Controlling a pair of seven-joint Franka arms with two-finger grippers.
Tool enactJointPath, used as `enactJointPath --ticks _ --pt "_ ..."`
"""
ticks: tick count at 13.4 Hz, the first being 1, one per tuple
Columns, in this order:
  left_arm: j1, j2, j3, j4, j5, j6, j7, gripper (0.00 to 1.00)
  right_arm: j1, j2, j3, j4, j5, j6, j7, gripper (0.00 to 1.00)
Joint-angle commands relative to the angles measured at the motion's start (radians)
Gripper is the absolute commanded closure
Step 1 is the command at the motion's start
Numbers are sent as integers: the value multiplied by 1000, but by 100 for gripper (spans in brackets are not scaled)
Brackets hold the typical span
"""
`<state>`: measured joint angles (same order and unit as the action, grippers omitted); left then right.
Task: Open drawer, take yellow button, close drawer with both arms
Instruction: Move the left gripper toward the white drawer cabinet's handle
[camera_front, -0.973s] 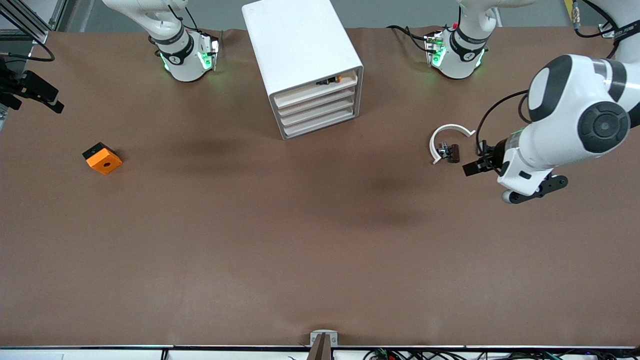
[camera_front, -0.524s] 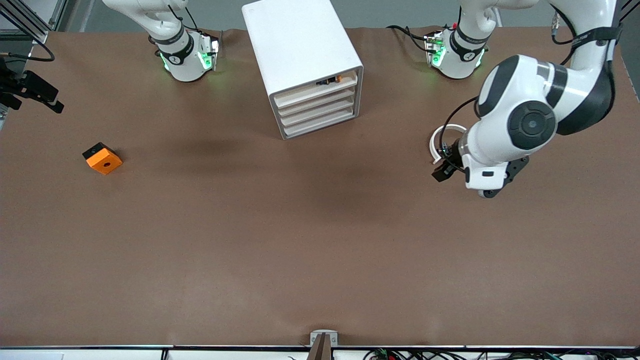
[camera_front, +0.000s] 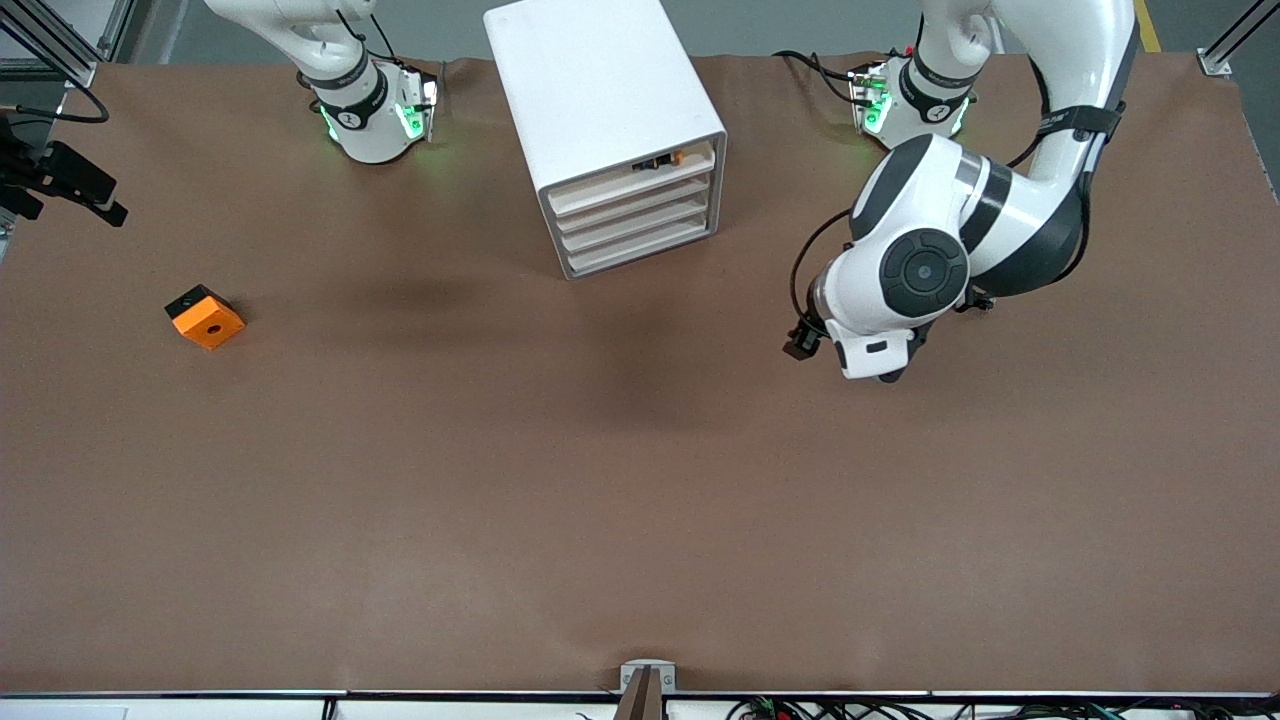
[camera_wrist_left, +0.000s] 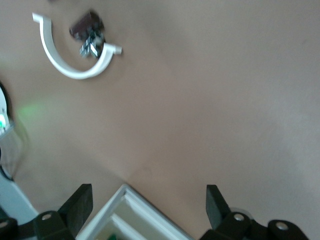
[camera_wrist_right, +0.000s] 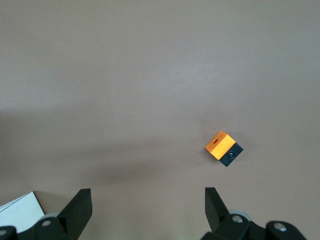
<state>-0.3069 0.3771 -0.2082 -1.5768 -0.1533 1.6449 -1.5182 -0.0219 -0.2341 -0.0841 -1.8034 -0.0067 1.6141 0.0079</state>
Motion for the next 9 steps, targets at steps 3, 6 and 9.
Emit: enactJointPath --ticks 3,6,9 --pt "-55 92 1 93 -198 -91 -137 0 0 -17 -3 -8 7 0 0 0" --pt "-98 147 1 116 -258 -180 -239 0 0 -17 -3 -8 7 1 0 0" --pt "-127 164 1 113 -284 -267 -284 0 0 -17 -3 -8 7 1 0 0"
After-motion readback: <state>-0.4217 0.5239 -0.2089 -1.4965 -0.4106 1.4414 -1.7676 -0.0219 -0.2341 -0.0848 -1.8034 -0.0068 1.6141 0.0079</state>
